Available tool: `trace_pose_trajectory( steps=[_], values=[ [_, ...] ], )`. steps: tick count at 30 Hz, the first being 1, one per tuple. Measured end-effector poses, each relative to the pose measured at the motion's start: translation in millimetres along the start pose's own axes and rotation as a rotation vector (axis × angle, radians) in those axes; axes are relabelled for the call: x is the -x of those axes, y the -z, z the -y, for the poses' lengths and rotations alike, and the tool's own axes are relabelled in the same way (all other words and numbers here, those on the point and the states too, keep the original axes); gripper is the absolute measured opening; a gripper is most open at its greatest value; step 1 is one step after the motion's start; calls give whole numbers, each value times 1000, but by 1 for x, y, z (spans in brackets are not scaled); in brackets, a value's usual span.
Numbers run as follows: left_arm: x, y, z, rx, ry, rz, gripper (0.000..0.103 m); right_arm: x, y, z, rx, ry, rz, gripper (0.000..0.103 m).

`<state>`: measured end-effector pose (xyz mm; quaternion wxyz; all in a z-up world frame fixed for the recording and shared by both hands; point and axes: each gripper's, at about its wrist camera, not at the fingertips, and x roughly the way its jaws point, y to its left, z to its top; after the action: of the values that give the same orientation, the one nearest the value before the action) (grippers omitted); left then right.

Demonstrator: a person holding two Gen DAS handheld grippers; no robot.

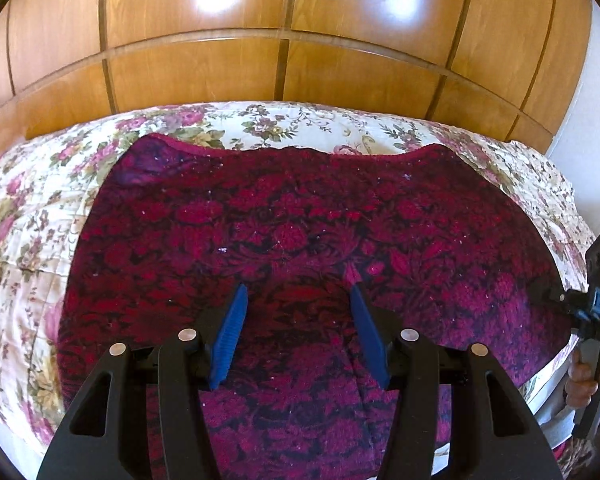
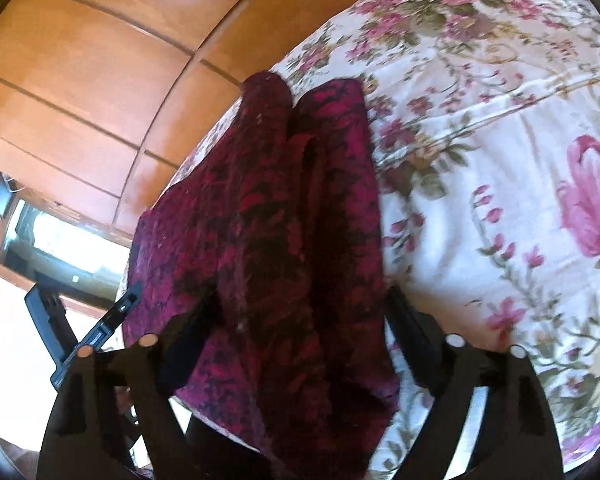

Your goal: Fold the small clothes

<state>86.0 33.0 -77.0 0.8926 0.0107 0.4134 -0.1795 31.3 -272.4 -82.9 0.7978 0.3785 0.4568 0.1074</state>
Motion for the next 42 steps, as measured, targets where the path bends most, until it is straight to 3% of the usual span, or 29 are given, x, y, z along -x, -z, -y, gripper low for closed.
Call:
trace_pose_trajectory(
  steps=[7, 14, 19, 23, 33, 42],
  values=[
    [-2, 1, -5, 18, 29, 3, 52, -2, -2, 0, -22, -11, -9, 79],
    [-4, 2, -16, 62, 81, -4, 52, -4, -1, -7, -25, 11, -13, 65],
    [6, 0, -31, 129, 153, -3, 33, -4, -3, -21, -18, 29, -5, 56],
    [-1, 2, -40, 137, 160, -32, 31, 0, -7, -41, 6, 3, 14, 46],
    [-11, 1, -62, 221, 297, -69, 23, 6, -14, -128, 194, -87, 15, 38],
    [-15, 1, -82, 296, 386, -82, 23, -56, -4, -214, 373, -172, -70, 35]
  ],
)
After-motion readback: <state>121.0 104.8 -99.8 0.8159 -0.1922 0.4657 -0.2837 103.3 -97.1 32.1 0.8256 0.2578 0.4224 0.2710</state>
